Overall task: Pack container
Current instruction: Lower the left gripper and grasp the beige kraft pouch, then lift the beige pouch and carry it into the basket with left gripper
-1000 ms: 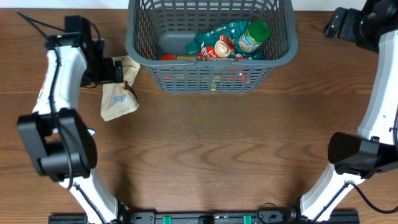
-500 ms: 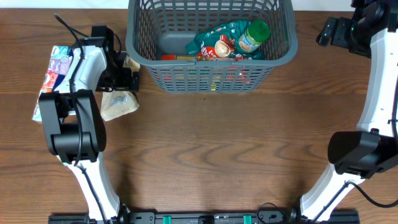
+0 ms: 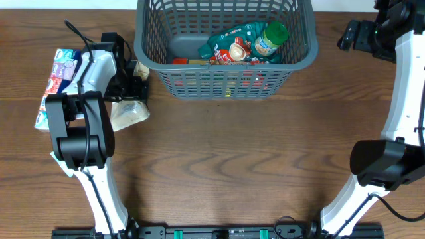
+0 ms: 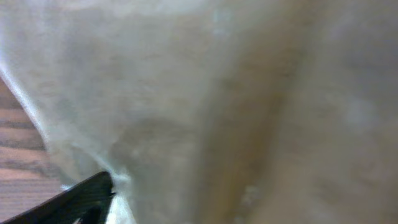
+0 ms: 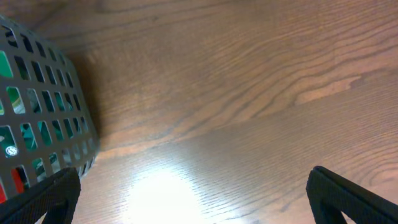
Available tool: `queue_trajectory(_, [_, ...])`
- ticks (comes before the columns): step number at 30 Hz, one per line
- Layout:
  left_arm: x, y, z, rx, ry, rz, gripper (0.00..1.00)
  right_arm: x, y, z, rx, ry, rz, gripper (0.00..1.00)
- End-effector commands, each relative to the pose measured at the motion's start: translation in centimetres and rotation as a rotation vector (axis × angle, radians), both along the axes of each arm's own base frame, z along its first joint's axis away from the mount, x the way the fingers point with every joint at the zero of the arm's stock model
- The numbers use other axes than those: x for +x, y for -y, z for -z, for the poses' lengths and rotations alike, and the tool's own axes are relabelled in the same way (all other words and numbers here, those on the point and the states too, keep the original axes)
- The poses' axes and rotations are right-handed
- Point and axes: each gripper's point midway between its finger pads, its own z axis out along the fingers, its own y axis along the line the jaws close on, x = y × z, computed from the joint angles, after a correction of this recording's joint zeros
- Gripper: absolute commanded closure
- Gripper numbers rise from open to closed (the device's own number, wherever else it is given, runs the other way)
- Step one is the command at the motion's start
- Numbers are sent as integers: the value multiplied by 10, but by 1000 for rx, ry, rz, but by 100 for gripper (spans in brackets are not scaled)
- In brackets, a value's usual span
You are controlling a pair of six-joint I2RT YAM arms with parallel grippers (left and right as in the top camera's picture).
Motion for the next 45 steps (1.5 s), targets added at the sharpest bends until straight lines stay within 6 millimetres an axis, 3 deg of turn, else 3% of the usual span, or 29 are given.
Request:
queue_trajectory(1, [-4, -1, 6, -4, -24, 12, 23, -1, 1, 5, -1, -20, -17, 1])
queue_trajectory(6, [0, -1, -7, -2, 9, 10, 62, -1, 1, 5, -1, -21, -17, 1])
queue_trajectory(13, [1, -6, -35, 6, 55, 1, 86, -2, 0, 6, 0, -25, -17, 1])
queue_trajectory(17, [-1, -19, -63, 62, 99, -27, 94, -4, 0, 6, 1, -32, -17, 1])
queue_trajectory(22, [3, -37, -122, 97, 244, -155, 94, -4, 0, 6, -7, -34, -35, 1])
queue_trajectory(29, [-4, -54, -239, 94, 544, -282, 94, -4, 2, 6, -19, -35, -37, 1])
queue_trajectory(32, [-7, -40, -299, 91, 699, -208, 94, -3, 2, 6, -19, -34, -37, 1])
queue_trajectory(35, [-10, -13, -357, 97, 851, -85, 94, -4, 2, 6, -18, -36, -37, 1])
queue_trajectory(40, [-5, 63, -447, 134, 1128, 283, 95, -4, 2, 6, -18, -36, -37, 1])
queue_trajectory(42, [-2, 94, -468, 165, 1219, 440, 95, -5, 2, 6, -17, -39, -37, 1])
queue_trajectory(45, [8, 134, -480, 218, 1312, 635, 94, -7, 1, 7, -15, -49, -37, 1])
